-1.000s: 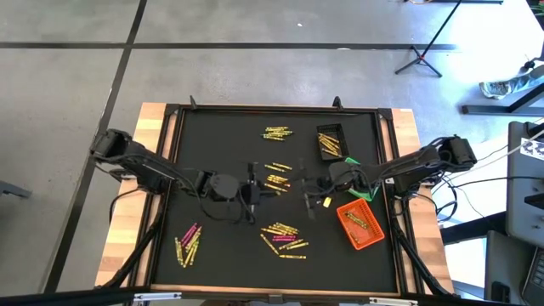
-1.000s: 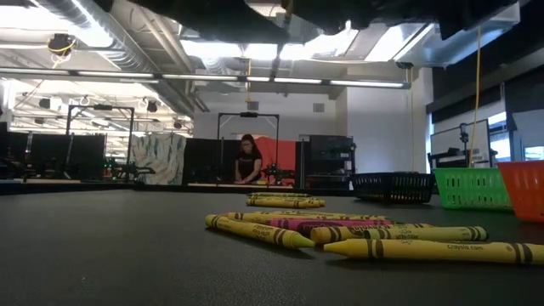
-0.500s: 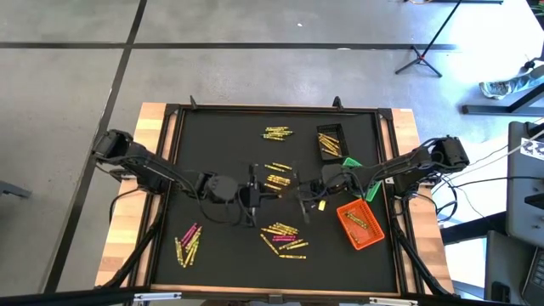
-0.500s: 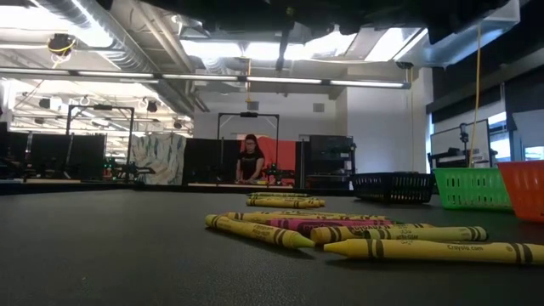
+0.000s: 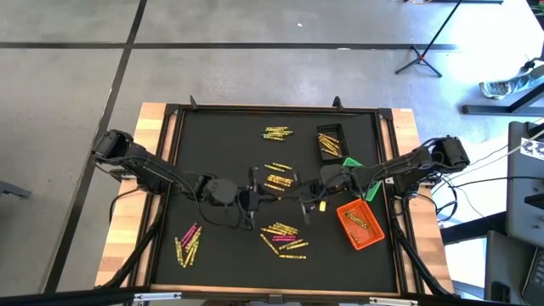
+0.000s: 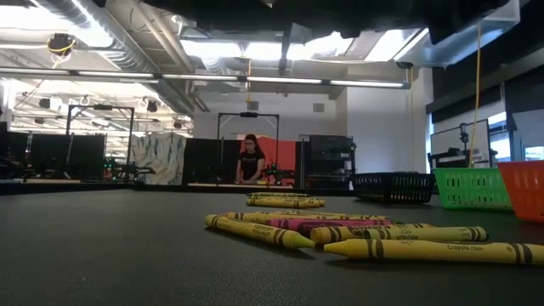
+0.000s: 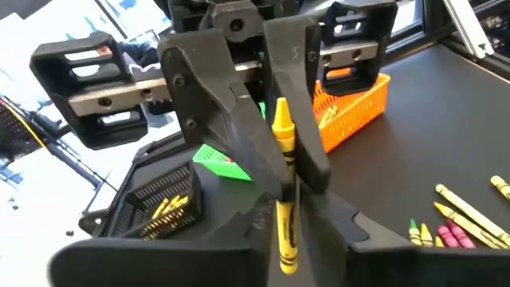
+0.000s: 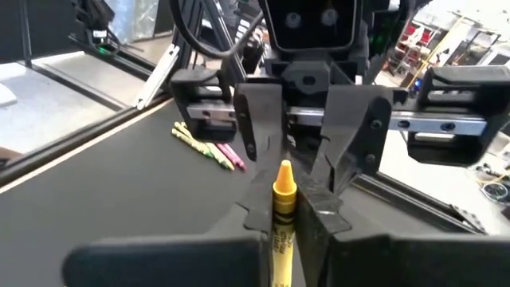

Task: Sort crayons
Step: Put the yellow crayon into the black basket

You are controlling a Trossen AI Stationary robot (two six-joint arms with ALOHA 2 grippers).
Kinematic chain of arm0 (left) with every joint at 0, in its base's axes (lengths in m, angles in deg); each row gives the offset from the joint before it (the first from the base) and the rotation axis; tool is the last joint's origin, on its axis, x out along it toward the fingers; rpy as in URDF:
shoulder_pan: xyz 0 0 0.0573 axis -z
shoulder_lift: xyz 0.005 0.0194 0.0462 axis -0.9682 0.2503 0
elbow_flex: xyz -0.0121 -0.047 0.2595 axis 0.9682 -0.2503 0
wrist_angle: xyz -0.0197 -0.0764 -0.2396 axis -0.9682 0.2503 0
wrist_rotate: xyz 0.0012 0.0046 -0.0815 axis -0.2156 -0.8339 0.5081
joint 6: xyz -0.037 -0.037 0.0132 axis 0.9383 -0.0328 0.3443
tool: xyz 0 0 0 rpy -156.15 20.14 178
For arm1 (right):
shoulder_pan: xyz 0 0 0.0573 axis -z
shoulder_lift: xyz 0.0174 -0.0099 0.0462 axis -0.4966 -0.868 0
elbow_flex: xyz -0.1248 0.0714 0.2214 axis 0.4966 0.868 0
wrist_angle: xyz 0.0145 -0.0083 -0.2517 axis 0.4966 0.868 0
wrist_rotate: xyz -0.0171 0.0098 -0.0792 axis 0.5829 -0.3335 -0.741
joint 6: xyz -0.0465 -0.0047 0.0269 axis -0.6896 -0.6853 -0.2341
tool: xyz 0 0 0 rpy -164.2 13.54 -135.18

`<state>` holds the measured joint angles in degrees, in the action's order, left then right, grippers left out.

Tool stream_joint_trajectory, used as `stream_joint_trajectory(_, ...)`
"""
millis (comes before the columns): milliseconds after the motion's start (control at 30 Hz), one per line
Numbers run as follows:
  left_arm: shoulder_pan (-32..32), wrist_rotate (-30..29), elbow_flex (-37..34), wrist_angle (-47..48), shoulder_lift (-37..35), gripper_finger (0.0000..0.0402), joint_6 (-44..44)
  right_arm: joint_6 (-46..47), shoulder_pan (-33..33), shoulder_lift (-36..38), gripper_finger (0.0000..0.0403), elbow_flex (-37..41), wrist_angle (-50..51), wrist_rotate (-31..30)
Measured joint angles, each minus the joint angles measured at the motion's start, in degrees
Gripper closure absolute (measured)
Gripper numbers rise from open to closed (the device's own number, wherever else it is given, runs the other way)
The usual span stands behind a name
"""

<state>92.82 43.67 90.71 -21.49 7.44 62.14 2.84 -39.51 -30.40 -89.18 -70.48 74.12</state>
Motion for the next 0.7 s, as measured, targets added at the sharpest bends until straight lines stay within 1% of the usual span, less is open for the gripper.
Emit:
stream_joint_trajectory(100, 0.1, -1.1, 0.0, 1.5, 0.0, 0.0321, 2.0, 0.0, 0.0, 0.4, 0.039, 0.0, 1.5, -1.9)
stream_joint_trajectory(233, 0.1, -3.2, 0.0, 4.1, 0.0, 0.0294, 4.1, 0.7, 0.0, 4.6, 0.0384, 0.2, 9.7, -6.7)
stream_joint_trajectory(367, 0.2, -3.4, 0.0, 6.1, 0.0, 0.0289, 5.4, 4.9, 0.0, 11.9, 0.0365, 0.1, 20.7, -13.9)
stream_joint_trajectory(500, 0.1, -3.5, 0.0, 7.4, 0.0, 0.0288, 5.3, 10.6, 0.0, 20.0, 0.0378, 0.1, 34.3, -20.5)
stream_joint_trajectory(600, 0.1, -3.5, 0.0, 7.3, 0.0, 0.0288, 5.3, 15.6, 0.0, 25.7, 0.0389, 0.0, 44.1, -23.4)
stream_joint_trajectory(700, 0.0, -3.5, 0.0, 6.8, 0.0, 0.0288, 5.3, 21.2, 0.0, 30.1, 0.0385, 0.0, 52.1, -24.0)
